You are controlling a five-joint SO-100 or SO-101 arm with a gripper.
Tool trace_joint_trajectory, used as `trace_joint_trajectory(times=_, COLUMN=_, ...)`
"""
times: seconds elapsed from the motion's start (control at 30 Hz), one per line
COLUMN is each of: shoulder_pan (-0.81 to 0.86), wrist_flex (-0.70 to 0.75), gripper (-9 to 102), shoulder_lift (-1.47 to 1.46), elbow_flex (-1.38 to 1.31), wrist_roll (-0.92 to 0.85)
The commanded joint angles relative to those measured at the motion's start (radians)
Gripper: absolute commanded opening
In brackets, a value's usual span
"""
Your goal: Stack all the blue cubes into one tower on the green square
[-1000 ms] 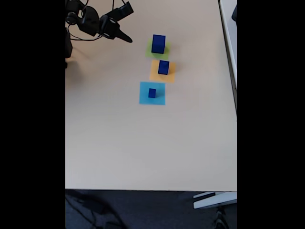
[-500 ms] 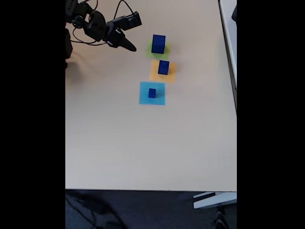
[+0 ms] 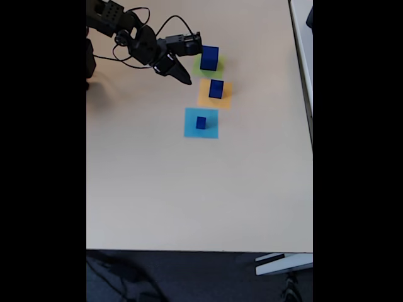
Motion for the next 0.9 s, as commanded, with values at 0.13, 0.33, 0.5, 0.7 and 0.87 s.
trace_joint_trajectory(times=0.13, shoulder_pan=0.04, wrist_flex=0.074, gripper=14, shoulder_lift=-0.121, elbow_flex=-0.21, wrist_roll=0.017)
trace_joint_trajectory(times=0.33, shoulder_pan=0.043, wrist_flex=0.124, gripper=14, shoulder_lift=-0.169, elbow_flex=-0.285, wrist_roll=-0.006)
trace_joint_trajectory(times=0.5, shoulder_pan=0.051, wrist_flex=0.155, gripper=17, shoulder_lift=-0.229, elbow_flex=-0.31, wrist_roll=0.046)
trace_joint_trajectory(times=0.7, shoulder_pan=0.061, wrist_flex=0.189, gripper=31, shoulder_lift=-0.325, elbow_flex=-0.377, wrist_roll=0.061)
trace_joint_trajectory(times=0.87, shoulder_pan=0.071, wrist_flex=0.221, gripper=34, shoulder_lift=-0.393, elbow_flex=-0.445, wrist_roll=0.057)
